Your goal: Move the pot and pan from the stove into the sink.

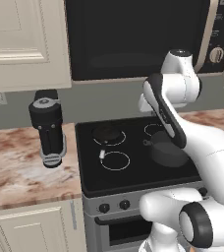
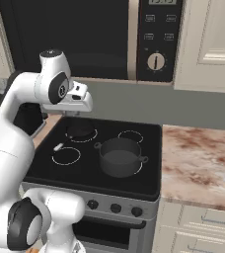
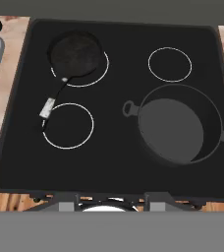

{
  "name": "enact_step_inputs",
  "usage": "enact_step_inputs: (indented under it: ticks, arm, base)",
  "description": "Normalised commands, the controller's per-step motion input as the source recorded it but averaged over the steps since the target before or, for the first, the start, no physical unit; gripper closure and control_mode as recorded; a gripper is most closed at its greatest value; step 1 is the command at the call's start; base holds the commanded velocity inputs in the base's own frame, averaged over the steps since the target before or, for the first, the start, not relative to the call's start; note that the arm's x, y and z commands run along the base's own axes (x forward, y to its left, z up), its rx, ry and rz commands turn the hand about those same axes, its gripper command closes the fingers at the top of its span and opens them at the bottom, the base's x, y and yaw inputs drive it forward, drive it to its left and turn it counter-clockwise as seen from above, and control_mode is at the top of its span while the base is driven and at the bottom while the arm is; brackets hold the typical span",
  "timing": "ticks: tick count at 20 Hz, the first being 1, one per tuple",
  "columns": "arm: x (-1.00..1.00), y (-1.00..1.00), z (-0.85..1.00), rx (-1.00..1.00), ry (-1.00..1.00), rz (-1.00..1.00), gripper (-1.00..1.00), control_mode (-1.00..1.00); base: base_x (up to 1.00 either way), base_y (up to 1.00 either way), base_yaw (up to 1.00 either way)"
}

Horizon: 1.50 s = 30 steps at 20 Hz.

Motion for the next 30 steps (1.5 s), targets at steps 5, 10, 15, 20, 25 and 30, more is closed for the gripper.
enact_step_inputs:
  ticks: [5, 10, 15, 20, 25, 30]
  arm:
    - [-0.08, 0.11, 0.0, 0.0, 0.0, 0.0, -1.0, -1.0]
    - [-0.29, 0.33, 0.0, 0.0, 0.0, 0.0, -1.0, -1.0]
    - [-0.26, 0.47, 0.0, 0.0, -0.01, 0.0, -1.0, -1.0]
    - [-0.18, 0.63, -0.03, 0.0, -0.01, -0.01, -1.0, -1.0]
    - [-0.22, 0.36, -0.1, -0.02, -0.11, 0.0, -1.0, -1.0]
    - [-0.01, 0.03, -0.13, -0.03, 0.0, 0.0, -1.0, -1.0]
  base:
    - [0.0, 0.0, 0.0]
    - [0.0, 0.0, 0.0]
    - [0.0, 0.0, 0.0]
    - [0.0, 0.0, 0.0]
    - [0.0, 0.0, 0.0]
    - [0.0, 0.0, 0.0]
